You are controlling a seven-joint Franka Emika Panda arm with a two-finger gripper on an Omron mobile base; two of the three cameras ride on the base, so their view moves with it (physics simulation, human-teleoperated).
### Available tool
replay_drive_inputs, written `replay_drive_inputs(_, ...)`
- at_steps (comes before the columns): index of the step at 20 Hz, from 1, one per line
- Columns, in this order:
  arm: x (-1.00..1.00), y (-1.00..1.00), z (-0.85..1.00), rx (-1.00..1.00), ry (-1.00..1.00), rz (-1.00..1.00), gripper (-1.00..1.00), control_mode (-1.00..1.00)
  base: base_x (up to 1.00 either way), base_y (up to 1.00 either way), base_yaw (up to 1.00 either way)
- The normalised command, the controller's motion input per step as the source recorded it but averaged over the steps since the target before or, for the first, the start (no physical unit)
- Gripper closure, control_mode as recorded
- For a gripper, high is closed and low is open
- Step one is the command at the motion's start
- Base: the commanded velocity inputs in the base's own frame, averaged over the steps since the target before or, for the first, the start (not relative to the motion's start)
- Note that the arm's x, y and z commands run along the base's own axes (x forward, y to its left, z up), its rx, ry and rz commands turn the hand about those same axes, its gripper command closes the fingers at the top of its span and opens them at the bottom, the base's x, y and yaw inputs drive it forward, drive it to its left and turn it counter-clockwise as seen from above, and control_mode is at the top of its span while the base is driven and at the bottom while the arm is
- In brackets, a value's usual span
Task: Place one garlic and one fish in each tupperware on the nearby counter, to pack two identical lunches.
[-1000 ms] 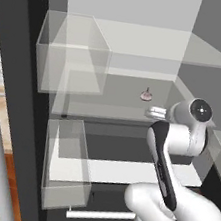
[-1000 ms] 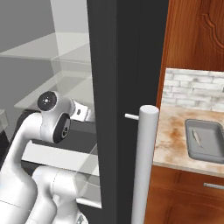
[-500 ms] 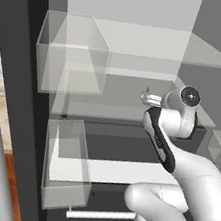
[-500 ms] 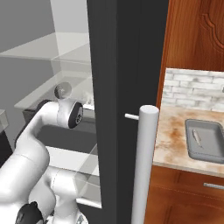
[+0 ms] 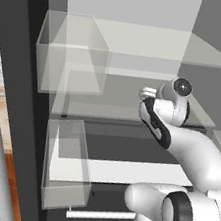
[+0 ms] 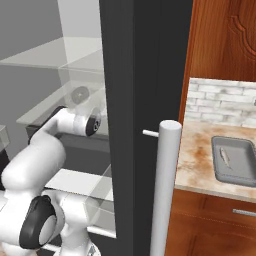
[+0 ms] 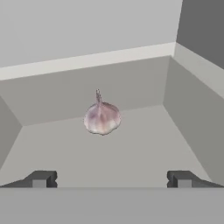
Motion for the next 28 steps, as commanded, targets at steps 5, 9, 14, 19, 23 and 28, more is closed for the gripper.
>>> replay_drive_inputs(5, 0.43, 0.03, -0.21, 0.0, 0.02, 0.0, -1.0, -1.0, 0.0, 0.0, 0.0)
replay_drive_inputs(9, 0.39, 0.07, -0.3, -0.01, 0.03, 0.0, -1.0, -1.0, 0.0, 0.0, 0.0)
replay_drive_inputs(14, 0.52, 0.06, -0.21, 0.0, 0.0, 0.0, -1.0, -1.0, 0.0, 0.0, 0.0)
replay_drive_inputs(19, 0.56, 0.0, -0.1, 0.0, 0.0, 0.0, -1.0, -1.0, 0.0, 0.0, 0.0)
replay_drive_inputs(23, 0.33, 0.0, -0.05, 0.0, 0.04, 0.0, -1.0, -1.0, 0.0, 0.0, 0.0)
replay_drive_inputs(28, 0.06, 0.0, -0.18, 0.0, 0.1, 0.0, -1.0, -1.0, 0.0, 0.0, 0.0)
